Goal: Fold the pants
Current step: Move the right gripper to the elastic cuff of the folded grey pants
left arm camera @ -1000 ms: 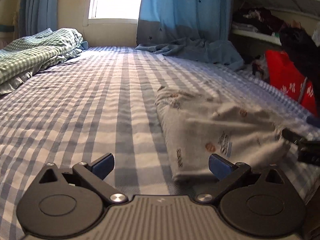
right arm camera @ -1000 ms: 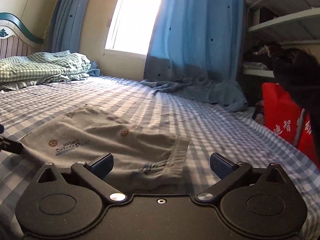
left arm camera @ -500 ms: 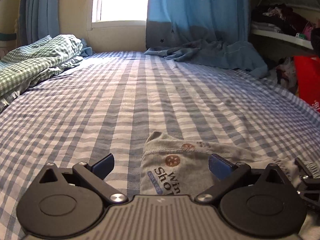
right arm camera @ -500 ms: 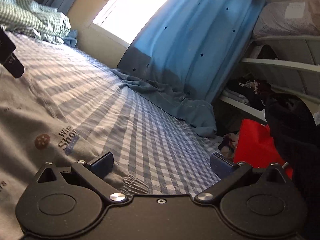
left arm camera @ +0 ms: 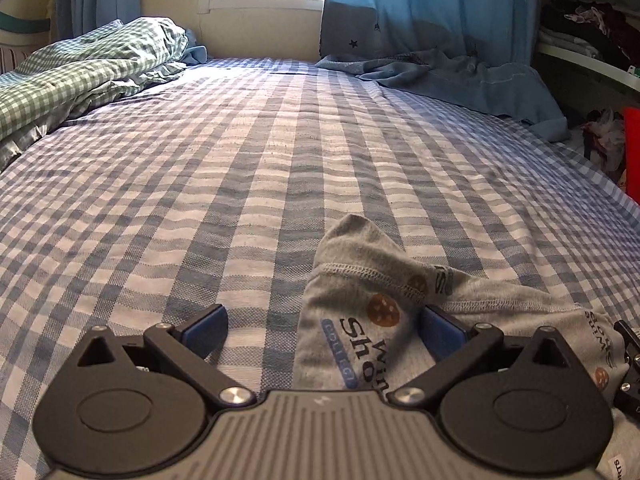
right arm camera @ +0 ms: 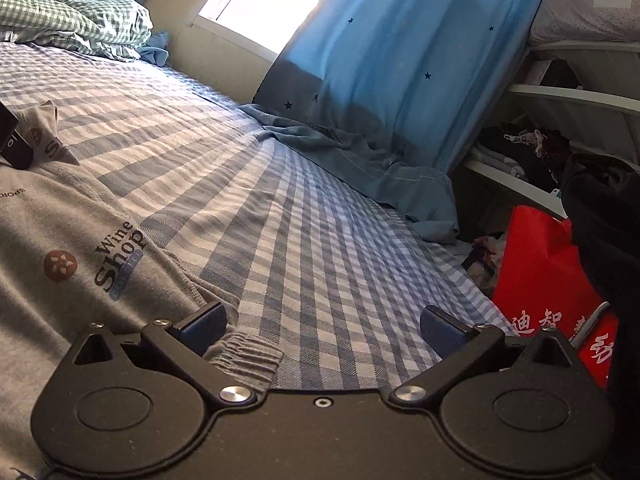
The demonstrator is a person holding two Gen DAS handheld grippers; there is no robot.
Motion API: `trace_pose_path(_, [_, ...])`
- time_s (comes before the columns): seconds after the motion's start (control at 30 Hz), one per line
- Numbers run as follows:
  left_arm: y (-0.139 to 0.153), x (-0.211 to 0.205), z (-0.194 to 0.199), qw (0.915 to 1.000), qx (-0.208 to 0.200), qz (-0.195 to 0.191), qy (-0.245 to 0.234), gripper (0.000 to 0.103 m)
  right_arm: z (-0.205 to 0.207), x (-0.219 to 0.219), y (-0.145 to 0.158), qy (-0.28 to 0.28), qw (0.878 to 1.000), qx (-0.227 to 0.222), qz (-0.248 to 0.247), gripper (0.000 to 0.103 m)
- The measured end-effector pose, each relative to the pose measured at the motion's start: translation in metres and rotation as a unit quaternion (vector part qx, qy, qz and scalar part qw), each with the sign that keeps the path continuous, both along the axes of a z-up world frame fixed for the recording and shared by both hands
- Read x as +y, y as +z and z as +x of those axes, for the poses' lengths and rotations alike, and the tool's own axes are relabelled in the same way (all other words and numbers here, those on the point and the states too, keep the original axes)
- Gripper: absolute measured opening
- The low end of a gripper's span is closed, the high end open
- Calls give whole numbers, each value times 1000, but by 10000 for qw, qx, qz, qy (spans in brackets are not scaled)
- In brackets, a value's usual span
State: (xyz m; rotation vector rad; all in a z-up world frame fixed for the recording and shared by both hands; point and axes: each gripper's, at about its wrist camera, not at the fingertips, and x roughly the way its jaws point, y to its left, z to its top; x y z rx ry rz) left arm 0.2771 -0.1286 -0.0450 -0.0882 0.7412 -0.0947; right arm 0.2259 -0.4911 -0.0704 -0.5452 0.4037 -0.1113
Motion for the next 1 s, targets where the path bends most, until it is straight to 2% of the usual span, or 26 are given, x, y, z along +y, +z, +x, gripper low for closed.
trace_pose_path(0.13, [0, -1, 1, 10000, 4, 25, 2, 103, -17, 7, 7, -128, 9983, -517, -238, 102])
trace_pose_path(0.2, [0, -1, 1, 10000, 5, 24, 2, 103, -27, 14, 12, -161, 9973, -640, -310, 102])
trace_pose_path(0.33, [0, 0, 1, 10000, 2, -1, 1, 103, -51, 25, 22, -78, 9968, -789, -32, 102])
trace_pose_path(0.4, [-1, 0, 1, 10000, -1, -14, 0, 103, -61, 28, 23, 12, 9978, -652, 153, 102])
trace_pose_path(0.53, [0, 0, 1, 10000, -3, -13, 0, 103, -73, 33, 9, -67, 9995, -300, 35, 102])
trace_pose_path(0.63, [1, 1, 1, 10000, 7, -45, -14, 103, -80, 24, 4, -146, 9989, -153, 427, 102])
trace_pose_path(0.73, [7, 8, -4, 9998, 26, -200, -66, 103, -86, 20, 11, -257, 9981, -112, 557, 102])
trace_pose_path(0.87, [16, 21, -40, 9989, -219, -401, -120, 103, -107, 17, 15, -331, 9964, -206, 747, 102])
trace_pose_path(1.0, [12, 29, -89, 9988, -376, -141, -262, 103, -124, 17, 3, -404, 9949, -96, 918, 102])
